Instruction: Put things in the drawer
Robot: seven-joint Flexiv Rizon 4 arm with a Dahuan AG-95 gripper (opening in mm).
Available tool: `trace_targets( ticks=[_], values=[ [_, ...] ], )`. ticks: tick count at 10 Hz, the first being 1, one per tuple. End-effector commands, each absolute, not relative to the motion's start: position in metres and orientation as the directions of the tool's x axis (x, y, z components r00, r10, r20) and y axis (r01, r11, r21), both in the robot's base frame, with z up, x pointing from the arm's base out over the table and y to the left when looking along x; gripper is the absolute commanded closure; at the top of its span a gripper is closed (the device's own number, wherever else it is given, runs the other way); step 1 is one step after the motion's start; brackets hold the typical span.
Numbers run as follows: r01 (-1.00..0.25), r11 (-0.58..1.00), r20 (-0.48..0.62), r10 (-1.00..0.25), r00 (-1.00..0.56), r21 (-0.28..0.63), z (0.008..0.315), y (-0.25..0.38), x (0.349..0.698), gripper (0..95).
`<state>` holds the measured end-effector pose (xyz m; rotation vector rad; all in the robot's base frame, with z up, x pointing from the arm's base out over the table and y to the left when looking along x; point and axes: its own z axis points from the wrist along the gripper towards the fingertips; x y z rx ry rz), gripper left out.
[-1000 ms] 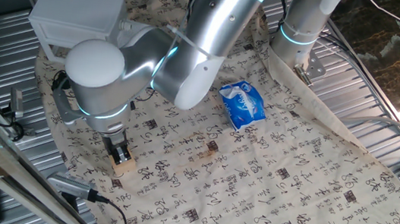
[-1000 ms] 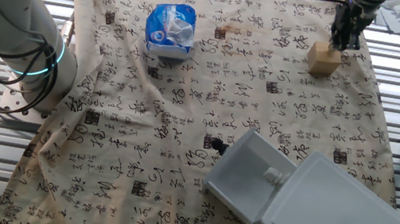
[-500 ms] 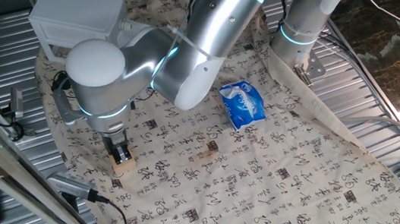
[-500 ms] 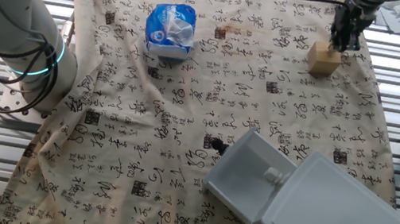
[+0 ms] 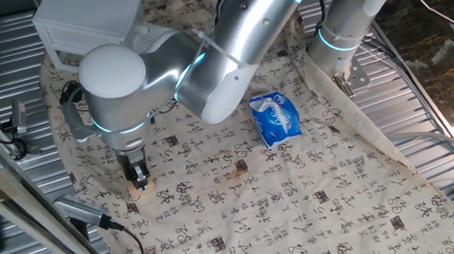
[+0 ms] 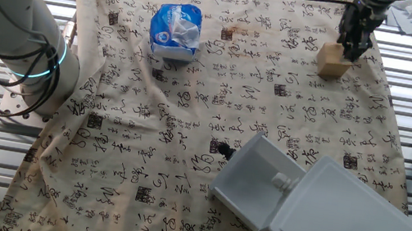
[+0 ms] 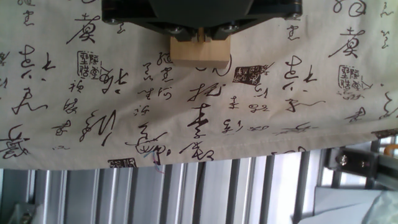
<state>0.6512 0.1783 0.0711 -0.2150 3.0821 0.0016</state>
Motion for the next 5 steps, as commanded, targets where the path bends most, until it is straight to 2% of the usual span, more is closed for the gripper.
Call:
trace_targets(
  ticks=[1, 5],
  values=[
    [-0.135, 0.991, -0.049, -0.135, -0.990, -0.005, 0.0698, 0.1778, 0.6521, 0.0],
    [-0.122, 0.993, -0.010, -0.122, -0.992, 0.006, 0.0678, 0.1775, 0.6532, 0.0]
  ],
)
